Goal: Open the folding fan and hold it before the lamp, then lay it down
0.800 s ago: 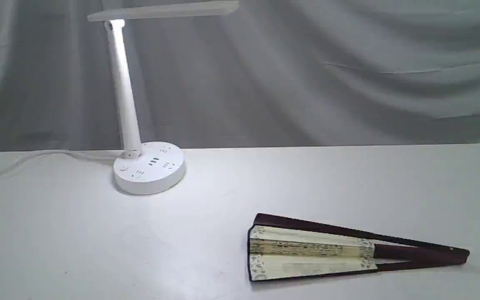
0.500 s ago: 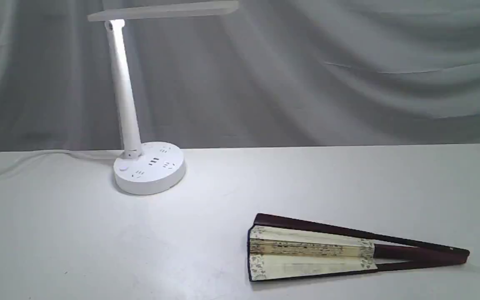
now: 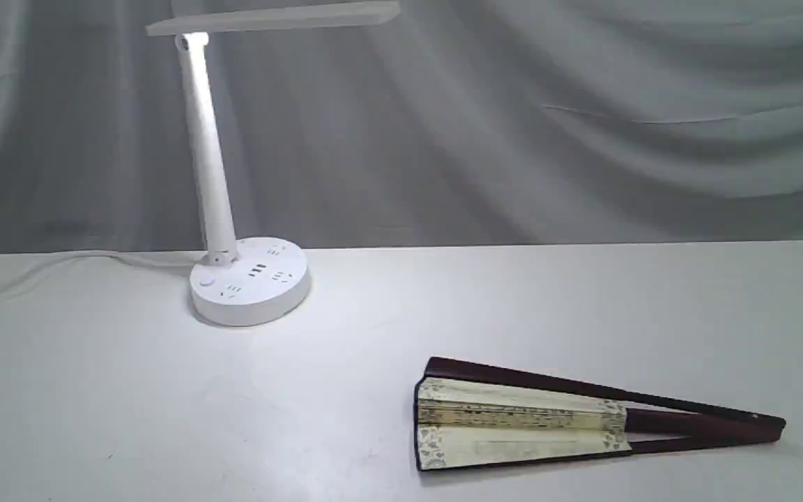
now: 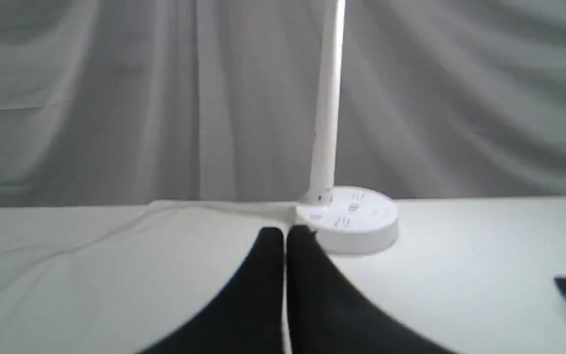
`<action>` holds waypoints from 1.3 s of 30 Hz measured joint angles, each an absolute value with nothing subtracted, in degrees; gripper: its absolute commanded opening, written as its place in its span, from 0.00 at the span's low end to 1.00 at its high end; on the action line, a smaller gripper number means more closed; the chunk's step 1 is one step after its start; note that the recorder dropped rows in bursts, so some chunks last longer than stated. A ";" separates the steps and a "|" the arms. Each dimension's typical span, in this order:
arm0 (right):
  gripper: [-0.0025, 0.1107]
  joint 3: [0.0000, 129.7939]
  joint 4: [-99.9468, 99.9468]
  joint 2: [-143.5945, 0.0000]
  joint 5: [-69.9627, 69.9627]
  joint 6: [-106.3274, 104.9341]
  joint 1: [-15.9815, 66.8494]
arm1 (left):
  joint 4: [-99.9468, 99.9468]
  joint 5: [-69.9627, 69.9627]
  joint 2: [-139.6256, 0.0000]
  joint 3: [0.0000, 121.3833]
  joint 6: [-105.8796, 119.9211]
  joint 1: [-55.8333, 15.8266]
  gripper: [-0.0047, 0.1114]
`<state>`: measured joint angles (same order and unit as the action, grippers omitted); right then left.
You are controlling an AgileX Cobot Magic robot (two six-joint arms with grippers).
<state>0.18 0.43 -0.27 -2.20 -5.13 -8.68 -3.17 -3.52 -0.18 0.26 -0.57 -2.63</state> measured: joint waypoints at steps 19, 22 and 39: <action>0.02 17.79 -6.27 -0.16 -7.02 -5.13 -8.68 | -8.16 -3.15 -0.18 14.61 -6.81 -2.63 0.04; 0.02 21.85 -6.41 -0.33 -11.04 -5.13 -8.68 | -8.16 -7.45 -2.30 19.31 -6.80 -2.63 0.04; 0.02 42.41 -6.65 -27.74 -26.66 -7.39 -8.68 | -1.39 -14.60 -30.28 34.36 -7.06 -2.63 0.04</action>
